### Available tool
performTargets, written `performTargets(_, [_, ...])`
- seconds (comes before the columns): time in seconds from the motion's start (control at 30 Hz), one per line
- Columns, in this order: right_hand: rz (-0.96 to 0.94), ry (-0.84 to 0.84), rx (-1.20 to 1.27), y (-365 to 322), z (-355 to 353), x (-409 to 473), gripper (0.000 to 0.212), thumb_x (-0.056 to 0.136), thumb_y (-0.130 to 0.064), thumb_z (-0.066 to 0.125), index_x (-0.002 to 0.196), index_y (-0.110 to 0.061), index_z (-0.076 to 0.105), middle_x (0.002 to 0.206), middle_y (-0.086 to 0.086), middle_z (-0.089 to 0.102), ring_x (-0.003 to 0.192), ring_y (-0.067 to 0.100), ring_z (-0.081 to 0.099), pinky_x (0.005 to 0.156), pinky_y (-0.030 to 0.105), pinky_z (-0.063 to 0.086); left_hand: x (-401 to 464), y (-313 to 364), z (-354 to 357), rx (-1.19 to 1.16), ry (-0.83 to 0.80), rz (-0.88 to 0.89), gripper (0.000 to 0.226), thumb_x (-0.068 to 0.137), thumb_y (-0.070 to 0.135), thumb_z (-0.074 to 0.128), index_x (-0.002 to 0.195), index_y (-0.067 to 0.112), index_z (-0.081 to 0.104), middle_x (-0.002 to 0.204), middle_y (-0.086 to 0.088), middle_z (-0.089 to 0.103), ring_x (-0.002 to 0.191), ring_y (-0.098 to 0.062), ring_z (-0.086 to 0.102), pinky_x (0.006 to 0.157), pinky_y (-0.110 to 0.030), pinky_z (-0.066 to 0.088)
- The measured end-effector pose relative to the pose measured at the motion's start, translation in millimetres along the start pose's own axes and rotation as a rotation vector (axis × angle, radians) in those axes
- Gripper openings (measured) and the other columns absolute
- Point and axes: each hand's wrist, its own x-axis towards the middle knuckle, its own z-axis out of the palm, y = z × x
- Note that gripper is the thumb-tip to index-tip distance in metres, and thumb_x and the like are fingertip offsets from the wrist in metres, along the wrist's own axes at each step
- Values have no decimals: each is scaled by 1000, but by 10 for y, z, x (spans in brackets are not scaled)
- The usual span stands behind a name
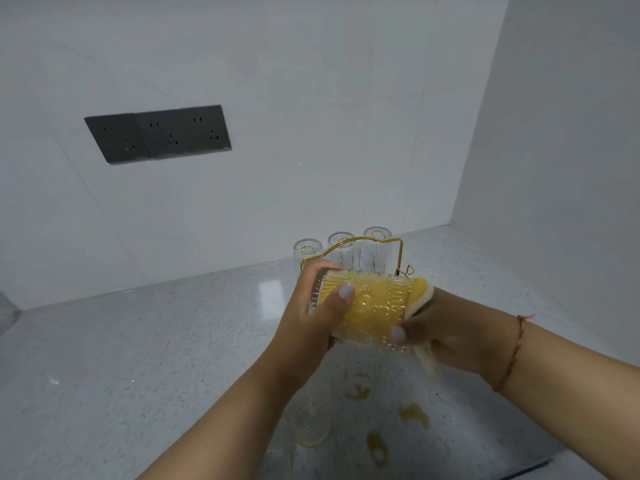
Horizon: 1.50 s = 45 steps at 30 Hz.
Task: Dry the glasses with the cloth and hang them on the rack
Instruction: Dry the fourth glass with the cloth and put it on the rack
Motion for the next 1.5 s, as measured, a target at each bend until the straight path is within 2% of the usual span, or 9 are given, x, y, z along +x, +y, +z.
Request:
performTargets(0.13, [69, -33, -244, 21, 13, -27, 59, 62, -25, 82, 117, -35, 62, 119, -3, 66, 115, 12, 59, 96, 32, 49, -8, 7, -87, 79, -90, -81, 63, 65, 63, 62, 120, 35, 51, 104, -12, 56, 65, -20, 55, 46, -26, 42])
performTargets(0.27, [95, 99, -740, 215, 63, 74, 75, 73, -31, 76, 138, -31, 38, 134, -13, 47, 122, -18, 32, 119, 36, 6, -6, 70, -104, -116, -82, -397, 67, 70, 69, 69, 115, 20, 58, 63, -3, 57, 42, -15, 46, 41, -19, 34])
performTargets(0.37, [90, 443, -504, 233, 147, 10, 54, 90, -9, 56, 140, -16, 37, 148, 9, 36, 134, 21, 39, 111, 34, 23, 0, 36, -30, -110, -1, -396, 57, 67, 64, 68, 107, 25, 61, 71, -3, 54, 39, -9, 40, 41, -19, 30])
performTargets(0.67, [162, 69, 419, 43, -7, -15, 56, 65, -25, 80, 116, -11, 62, 116, 8, 69, 107, 21, 66, 86, 26, 54, -125, -35, 36, 95, 11, 76, 83, 53, 75, 75, 116, 27, 50, 89, 10, 67, 65, -3, 65, 49, -15, 47])
performTargets(0.83, [40, 81, -615, 79, 22, -62, 32, 75, -35, 75, 98, -41, 54, 107, -35, 50, 105, -30, 41, 112, 16, 18, -101, 62, -25, -101, -90, -239, 68, 61, 78, 68, 112, 34, 60, 90, -8, 64, 54, -21, 58, 43, -24, 42])
performTargets(0.93, [-129, 77, -1065, 229, 86, -72, 47, 72, -61, 62, 116, -44, 53, 120, -35, 50, 122, -21, 34, 116, 35, -16, -68, 67, 58, -120, 41, -341, 50, 66, 71, 64, 99, 33, 64, 88, -8, 59, 58, -18, 54, 47, -22, 40])
performTargets(1.07, [20, 123, -402, 93, 171, -54, 56, 63, -49, 76, 115, -37, 58, 115, -16, 65, 122, 3, 51, 114, 48, 26, -80, 37, 88, 3, 107, -91, 38, 65, 63, 65, 94, 39, 62, 92, -3, 60, 62, -11, 60, 45, -24, 44])
performTargets(1.2, [210, 198, 387, -107, 150, -71, 26, 88, -8, 60, 114, -2, 58, 83, 9, 75, 76, 12, 72, 65, 17, 55, -115, -46, 33, 114, 93, 79, 63, 55, 79, 69, 105, 41, 57, 97, 2, 64, 73, -17, 68, 50, -25, 51])
performTargets(1.5, [432, 382, 164, 102, 154, -85, 59, 49, -35, 76, 104, -19, 63, 106, 8, 71, 100, 27, 67, 93, 45, 52, -77, 17, -137, 1016, -112, 219, 102, 50, 60, 88, 138, 40, 39, 134, 27, 45, 123, 0, 46, 106, -24, 41])
